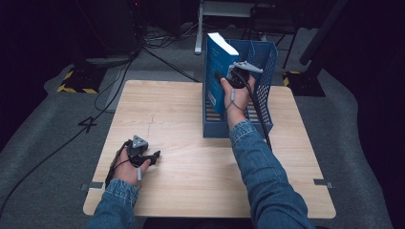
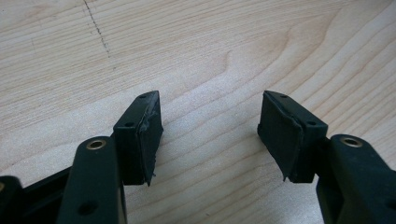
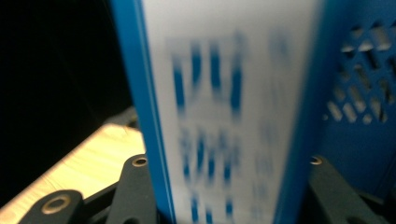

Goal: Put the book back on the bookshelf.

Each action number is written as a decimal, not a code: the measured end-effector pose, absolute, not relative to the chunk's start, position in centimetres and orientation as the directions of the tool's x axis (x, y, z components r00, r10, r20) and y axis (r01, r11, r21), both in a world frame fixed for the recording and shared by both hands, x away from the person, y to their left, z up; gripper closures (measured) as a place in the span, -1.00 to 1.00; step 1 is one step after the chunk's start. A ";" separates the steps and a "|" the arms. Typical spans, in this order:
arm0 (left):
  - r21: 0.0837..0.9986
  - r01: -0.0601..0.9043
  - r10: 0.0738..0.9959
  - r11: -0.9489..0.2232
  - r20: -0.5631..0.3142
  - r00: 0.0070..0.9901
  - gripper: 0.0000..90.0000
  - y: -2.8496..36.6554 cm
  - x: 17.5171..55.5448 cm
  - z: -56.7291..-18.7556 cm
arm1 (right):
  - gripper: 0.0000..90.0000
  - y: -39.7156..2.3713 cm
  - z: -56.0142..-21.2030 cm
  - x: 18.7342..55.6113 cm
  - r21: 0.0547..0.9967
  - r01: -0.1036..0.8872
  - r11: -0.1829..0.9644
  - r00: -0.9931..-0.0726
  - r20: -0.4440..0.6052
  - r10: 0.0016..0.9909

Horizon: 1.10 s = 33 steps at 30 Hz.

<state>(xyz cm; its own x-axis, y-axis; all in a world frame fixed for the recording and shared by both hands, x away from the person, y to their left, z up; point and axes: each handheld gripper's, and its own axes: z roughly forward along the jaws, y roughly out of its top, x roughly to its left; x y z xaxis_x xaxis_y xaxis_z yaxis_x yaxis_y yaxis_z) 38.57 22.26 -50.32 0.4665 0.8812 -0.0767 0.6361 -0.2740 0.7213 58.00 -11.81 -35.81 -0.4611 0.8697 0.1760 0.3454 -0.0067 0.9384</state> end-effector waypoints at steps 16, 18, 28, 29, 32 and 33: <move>0.721 0.637 0.882 -0.274 -0.076 0.465 -0.12 22.3 38.6 -50.3 | 0.31 -8.9 -40.0 58.4 0.921 0.384 0.067 -0.425 0.112 0.898; 0.721 0.636 0.882 -0.275 -0.074 0.465 -0.12 22.2 38.6 -50.3 | 0.30 -8.7 -40.4 58.4 0.927 0.371 0.060 -0.417 0.108 0.902; 0.722 0.630 0.883 -0.287 -0.056 0.467 -0.12 22.1 38.6 -50.3 | 0.28 -7.8 -41.4 58.2 0.950 0.310 0.032 -0.364 0.087 0.927; 0.721 0.631 0.883 -0.287 -0.057 0.466 -0.12 22.1 38.6 -50.3 | 0.28 -7.7 -41.5 58.2 0.952 0.304 0.031 -0.359 0.085 0.929; 0.722 0.629 0.883 -0.288 -0.054 0.467 -0.12 22.1 38.6 -50.3 | 0.26 -7.6 -41.8 58.2 0.960 0.277 0.037 -0.352 0.065 0.934; 0.722 0.630 0.882 -0.287 -0.056 0.467 -0.12 22.1 38.6 -50.3 | 0.25 -7.6 -41.9 58.2 0.962 0.269 0.037 -0.353 0.062 0.934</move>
<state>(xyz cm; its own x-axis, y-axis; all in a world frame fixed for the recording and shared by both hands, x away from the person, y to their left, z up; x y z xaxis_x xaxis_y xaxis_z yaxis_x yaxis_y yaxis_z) 38.60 22.11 -50.34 0.4672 0.8824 -0.0563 0.6296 -0.2873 0.7219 58.22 -7.58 -41.93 -0.3529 0.9336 0.0624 0.2692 0.0374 0.9624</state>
